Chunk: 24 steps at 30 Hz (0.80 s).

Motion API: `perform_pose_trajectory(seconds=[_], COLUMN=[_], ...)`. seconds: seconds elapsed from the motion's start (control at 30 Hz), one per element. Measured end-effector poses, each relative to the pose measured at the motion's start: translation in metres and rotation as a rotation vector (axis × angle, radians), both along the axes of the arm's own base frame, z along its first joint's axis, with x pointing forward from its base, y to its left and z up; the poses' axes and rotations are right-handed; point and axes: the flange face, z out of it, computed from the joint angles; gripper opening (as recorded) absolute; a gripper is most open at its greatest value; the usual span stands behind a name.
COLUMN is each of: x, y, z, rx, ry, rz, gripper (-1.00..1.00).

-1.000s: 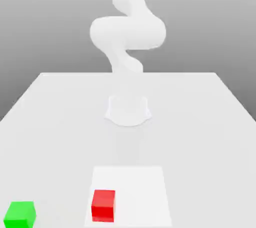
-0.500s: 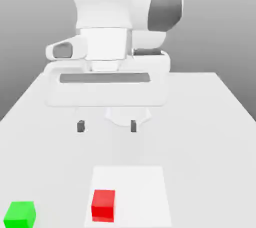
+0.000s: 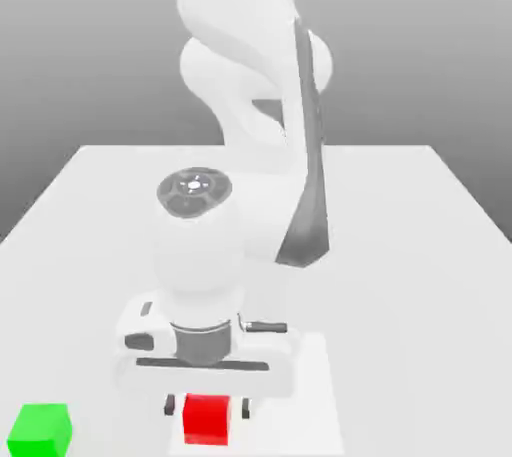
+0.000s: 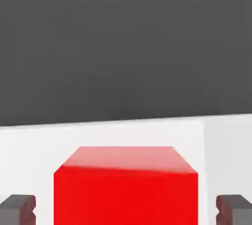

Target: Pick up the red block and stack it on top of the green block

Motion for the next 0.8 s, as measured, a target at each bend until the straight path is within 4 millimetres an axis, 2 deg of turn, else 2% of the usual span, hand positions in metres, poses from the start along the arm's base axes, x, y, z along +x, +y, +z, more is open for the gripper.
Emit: perform_pose_trajectory(seconds=[0.1, 0.13, 0.3, 0.37, 0.47, 0.53, 0.6, 0.67, 0.7, 0.8], x=[0.0, 0.0, 0.001, 0.011, 0.022, 0.022, 0.022, 0.022, 0.021, 0.021], y=[0.0, 0.0, -0.002, -0.039, -0.111, -0.161, -0.183, -0.189, -0.19, -0.19], z=[-0.003, 0.001, 0.055, 0.068, 0.084, 0.093, 0.078, 0.05, 0.04, 0.04], rx=[0.0, 0.0, 0.001, 0.001, 0.002, 0.002, 0.002, 0.002, 0.002, 0.002], ry=[0.0, 0.0, 0.0, 0.001, 0.001, 0.0, -0.001, -0.001, -0.001, -0.001], rz=[0.0, 0.0, -0.008, -0.131, -0.363, -0.515, -0.581, -0.598, -0.601, -0.601], gripper=[-1.0, -1.0, -1.0, -1.0, -1.0, -1.0, -1.0, -1.0, 1.0, 1.0])
